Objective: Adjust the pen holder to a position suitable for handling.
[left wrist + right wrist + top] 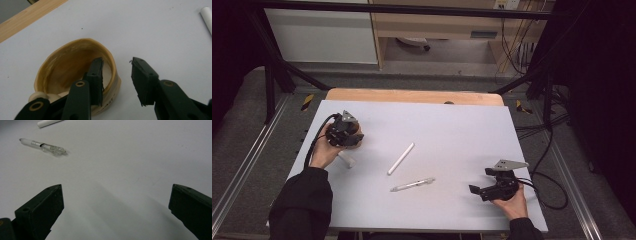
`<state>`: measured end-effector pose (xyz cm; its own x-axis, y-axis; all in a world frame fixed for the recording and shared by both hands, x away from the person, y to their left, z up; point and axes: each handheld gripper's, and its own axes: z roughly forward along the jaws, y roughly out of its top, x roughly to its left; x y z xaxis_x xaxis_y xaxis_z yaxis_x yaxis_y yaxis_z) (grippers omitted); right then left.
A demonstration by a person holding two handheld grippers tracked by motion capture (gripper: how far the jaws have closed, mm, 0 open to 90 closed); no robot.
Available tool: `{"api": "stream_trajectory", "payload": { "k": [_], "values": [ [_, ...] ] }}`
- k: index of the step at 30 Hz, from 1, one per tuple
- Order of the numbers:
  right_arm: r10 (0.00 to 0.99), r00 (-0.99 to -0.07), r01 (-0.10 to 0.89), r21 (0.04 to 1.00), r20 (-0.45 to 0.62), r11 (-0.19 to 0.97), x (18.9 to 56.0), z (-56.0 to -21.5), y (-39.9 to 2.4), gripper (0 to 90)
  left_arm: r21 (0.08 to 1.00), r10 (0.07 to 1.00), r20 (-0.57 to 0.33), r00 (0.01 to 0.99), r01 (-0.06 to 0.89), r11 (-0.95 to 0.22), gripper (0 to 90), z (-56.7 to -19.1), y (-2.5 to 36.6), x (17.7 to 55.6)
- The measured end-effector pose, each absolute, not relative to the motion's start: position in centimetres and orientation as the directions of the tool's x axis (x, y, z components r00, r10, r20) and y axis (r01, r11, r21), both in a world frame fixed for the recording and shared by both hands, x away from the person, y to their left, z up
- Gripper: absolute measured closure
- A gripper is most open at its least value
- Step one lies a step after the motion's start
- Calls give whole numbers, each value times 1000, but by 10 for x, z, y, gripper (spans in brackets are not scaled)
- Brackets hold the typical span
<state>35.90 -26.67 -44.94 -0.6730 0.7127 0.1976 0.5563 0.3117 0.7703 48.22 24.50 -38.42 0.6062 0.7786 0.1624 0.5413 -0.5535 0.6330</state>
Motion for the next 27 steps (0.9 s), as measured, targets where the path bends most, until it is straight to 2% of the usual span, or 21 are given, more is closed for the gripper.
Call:
{"api": "stream_trajectory", "payload": {
  "k": [10,16,27],
  "values": [
    [713,-672,558,769,198,312,359,-450,-266,6,605,777,184,601,554,-572,667,-387,244,487],
    [713,-672,559,769,200,311,359,-449,-267,6,588,768,183,613,559,-586,748,-389,243,490],
    [712,-673,559,769,201,311,359,-450,-266,6,577,764,191,616,559,-595,760,-389,242,490]
  ]
}}
